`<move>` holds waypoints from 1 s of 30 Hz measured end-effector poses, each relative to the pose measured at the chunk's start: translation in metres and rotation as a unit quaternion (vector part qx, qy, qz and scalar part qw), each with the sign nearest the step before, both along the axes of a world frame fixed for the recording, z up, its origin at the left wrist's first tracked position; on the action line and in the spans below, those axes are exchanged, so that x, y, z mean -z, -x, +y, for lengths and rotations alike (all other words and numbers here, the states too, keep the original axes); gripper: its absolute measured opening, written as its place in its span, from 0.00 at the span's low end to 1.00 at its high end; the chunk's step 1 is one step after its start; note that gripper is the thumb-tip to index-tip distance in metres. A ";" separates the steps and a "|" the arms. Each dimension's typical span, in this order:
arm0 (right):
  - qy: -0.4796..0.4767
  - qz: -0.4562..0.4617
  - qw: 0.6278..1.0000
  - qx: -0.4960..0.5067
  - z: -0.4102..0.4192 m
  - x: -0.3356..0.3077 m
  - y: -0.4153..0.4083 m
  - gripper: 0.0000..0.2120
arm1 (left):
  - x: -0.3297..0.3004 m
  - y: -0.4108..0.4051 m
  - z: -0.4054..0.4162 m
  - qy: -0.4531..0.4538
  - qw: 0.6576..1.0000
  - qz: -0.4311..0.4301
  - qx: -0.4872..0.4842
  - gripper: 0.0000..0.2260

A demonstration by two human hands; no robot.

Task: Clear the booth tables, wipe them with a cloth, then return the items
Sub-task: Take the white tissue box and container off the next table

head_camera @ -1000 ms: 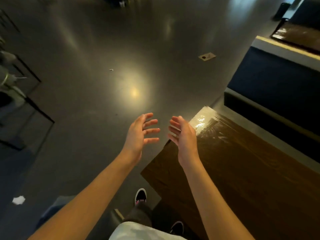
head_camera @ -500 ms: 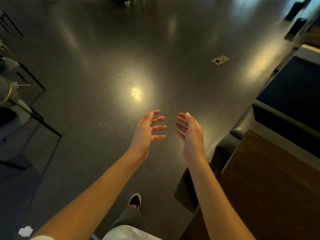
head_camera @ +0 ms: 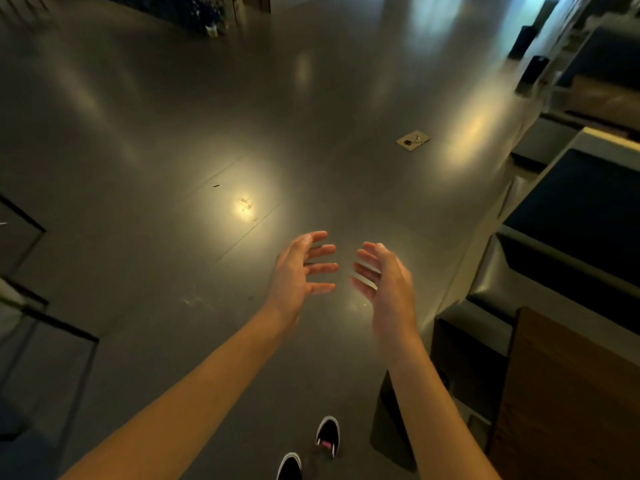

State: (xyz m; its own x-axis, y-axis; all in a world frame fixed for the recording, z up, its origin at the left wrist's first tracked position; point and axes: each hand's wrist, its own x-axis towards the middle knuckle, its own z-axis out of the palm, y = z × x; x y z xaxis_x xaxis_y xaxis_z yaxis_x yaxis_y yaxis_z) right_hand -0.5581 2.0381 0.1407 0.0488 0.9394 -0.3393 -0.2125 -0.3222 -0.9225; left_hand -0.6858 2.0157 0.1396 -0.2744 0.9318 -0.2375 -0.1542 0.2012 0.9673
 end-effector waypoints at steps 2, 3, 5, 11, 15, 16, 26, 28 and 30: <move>-0.008 -0.008 1.000 0.016 0.022 0.000 0.003 0.10 | -0.003 0.003 0.021 -0.003 1.000 -0.007 -0.001 0.17; -0.010 -0.009 1.000 0.024 0.032 -0.001 0.004 0.10 | -0.005 0.004 0.030 -0.003 1.000 -0.011 -0.002 0.17; -0.012 0.010 0.999 0.041 0.063 -0.002 0.006 0.10 | -0.011 0.007 0.061 -0.008 1.000 -0.017 -0.002 0.16; -0.049 0.042 0.996 0.067 0.166 -0.014 0.006 0.10 | -0.035 0.004 0.168 -0.038 0.999 -0.017 0.022 0.16; -0.077 0.044 0.992 0.093 0.252 -0.035 -0.013 0.10 | -0.057 -0.014 0.260 -0.049 0.998 -0.018 0.047 0.16; -0.085 0.044 0.991 0.097 0.272 -0.040 -0.019 0.10 | -0.061 -0.018 0.281 -0.052 0.997 -0.022 0.051 0.16; -0.105 0.020 0.984 0.139 0.453 -0.059 -0.074 0.10 | -0.065 -0.069 0.476 -0.048 0.992 -0.053 0.108 0.16; -0.104 0.009 0.982 0.154 0.488 -0.054 -0.086 0.10 | -0.062 -0.081 0.516 -0.045 0.990 -0.057 0.121 0.16; -0.100 -0.005 0.980 0.171 0.525 -0.046 -0.100 0.10 | -0.054 -0.093 0.560 -0.046 0.987 -0.067 0.137 0.16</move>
